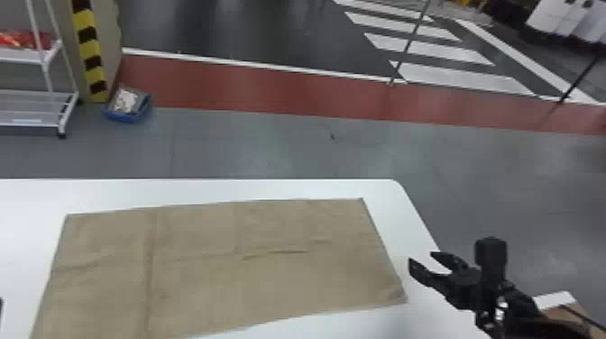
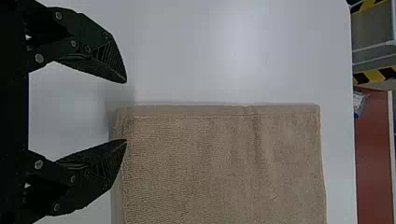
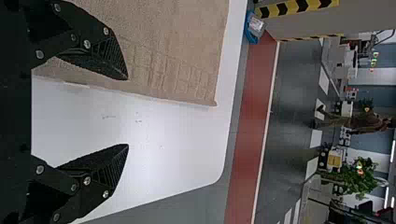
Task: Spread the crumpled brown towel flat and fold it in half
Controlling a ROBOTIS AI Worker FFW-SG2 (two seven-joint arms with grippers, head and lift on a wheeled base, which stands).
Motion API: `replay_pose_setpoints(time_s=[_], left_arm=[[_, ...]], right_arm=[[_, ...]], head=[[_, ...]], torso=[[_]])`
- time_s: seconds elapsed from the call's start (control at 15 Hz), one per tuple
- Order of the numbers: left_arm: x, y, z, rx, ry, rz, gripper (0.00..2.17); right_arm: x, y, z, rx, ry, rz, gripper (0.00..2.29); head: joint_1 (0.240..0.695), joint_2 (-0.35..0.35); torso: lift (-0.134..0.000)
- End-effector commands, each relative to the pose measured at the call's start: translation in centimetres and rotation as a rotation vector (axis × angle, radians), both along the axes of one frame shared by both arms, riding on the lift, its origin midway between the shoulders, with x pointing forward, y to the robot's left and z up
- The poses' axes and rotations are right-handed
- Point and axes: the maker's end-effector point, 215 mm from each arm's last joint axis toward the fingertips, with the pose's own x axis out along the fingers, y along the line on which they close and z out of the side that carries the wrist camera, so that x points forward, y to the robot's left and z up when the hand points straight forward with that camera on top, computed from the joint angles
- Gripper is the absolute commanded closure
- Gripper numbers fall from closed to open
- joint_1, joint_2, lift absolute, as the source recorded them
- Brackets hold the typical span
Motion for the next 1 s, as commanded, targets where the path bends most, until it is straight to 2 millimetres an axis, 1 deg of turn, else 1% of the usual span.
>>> replay_pose_setpoints(time_s=[0.0, 0.07, 0.13, 0.2, 0.27, 0.33, 0.4, 0.47, 0.53, 0.6, 0.67, 0.8, 0.87, 0.93], left_arm=[[0.0, -0.1, -0.3, -0.006, 0.003, 0.001, 0.52], [0.1, -0.2, -0.5, -0.008, 0.003, 0.002, 0.52], [0.4, 0.0, -0.6, -0.008, -0.005, 0.006, 0.57], [0.6, 0.2, -0.6, -0.004, -0.014, 0.013, 0.72], [0.8, 0.2, -0.7, -0.007, -0.019, 0.014, 0.72], [0.8, 0.1, -0.6, -0.008, -0.022, 0.012, 0.77], [0.9, 0.2, -0.5, -0.003, -0.024, 0.014, 1.12], [1.0, 0.1, -0.2, -0.003, -0.032, 0.014, 1.3], [1.0, 0.0, 0.2, -0.002, -0.039, 0.012, 1.42], [1.1, -0.1, 0.5, -0.002, -0.047, 0.011, 1.42], [1.1, -0.2, 0.6, -0.003, -0.048, 0.008, 1.42], [1.0, -0.2, 0.5, -0.001, -0.046, 0.009, 1.42], [1.0, -0.1, 0.5, 0.003, -0.046, 0.009, 1.42], [0.9, 0.0, 0.5, 0.003, -0.045, 0.009, 1.42]], right_arm=[[-0.1, 0.0, -0.1, 0.002, 0.002, -0.001, 0.45], [-0.1, 0.0, -0.1, 0.002, 0.002, -0.001, 0.45], [-0.1, 0.0, -0.1, 0.002, 0.002, -0.001, 0.45], [-0.1, 0.0, -0.1, 0.002, 0.002, -0.001, 0.45], [-0.1, 0.0, -0.1, 0.002, 0.002, -0.001, 0.45], [-0.2, 0.0, -0.2, 0.001, 0.004, -0.002, 0.45], [-0.4, -0.2, -0.3, 0.001, 0.007, -0.002, 0.45], [-0.6, -0.2, -0.4, -0.017, 0.011, 0.003, 0.45], [-0.6, -0.2, -0.4, -0.057, 0.01, 0.019, 0.45], [-0.7, 0.3, -0.6, -0.095, 0.008, 0.048, 0.45], [-1.1, 1.1, -1.2, -0.121, 0.011, 0.083, 0.45], [-1.7, 2.0, -2.5, -0.18, 0.033, 0.141, 0.45], [-1.8, 2.5, -2.6, -0.208, 0.032, 0.182, 0.46], [-1.9, 2.6, -2.7, -0.238, 0.034, 0.209, 0.47]], head=[[0.695, -0.322], [0.695, -0.324], [0.695, -0.324], [0.695, -0.325], [0.695, -0.324], [0.695, -0.32], [0.695, -0.319], [0.695, -0.318], [0.695, -0.318], [0.695, -0.321], [0.695, -0.323], [0.695, -0.317], [0.695, -0.313], [0.695, -0.308]], torso=[[0.0], [0.0], [0.0], [0.0], [0.0], [0.0], [0.0], [0.0], [0.0], [0.0], [0.0], [0.0], [0.0], [0.0]])
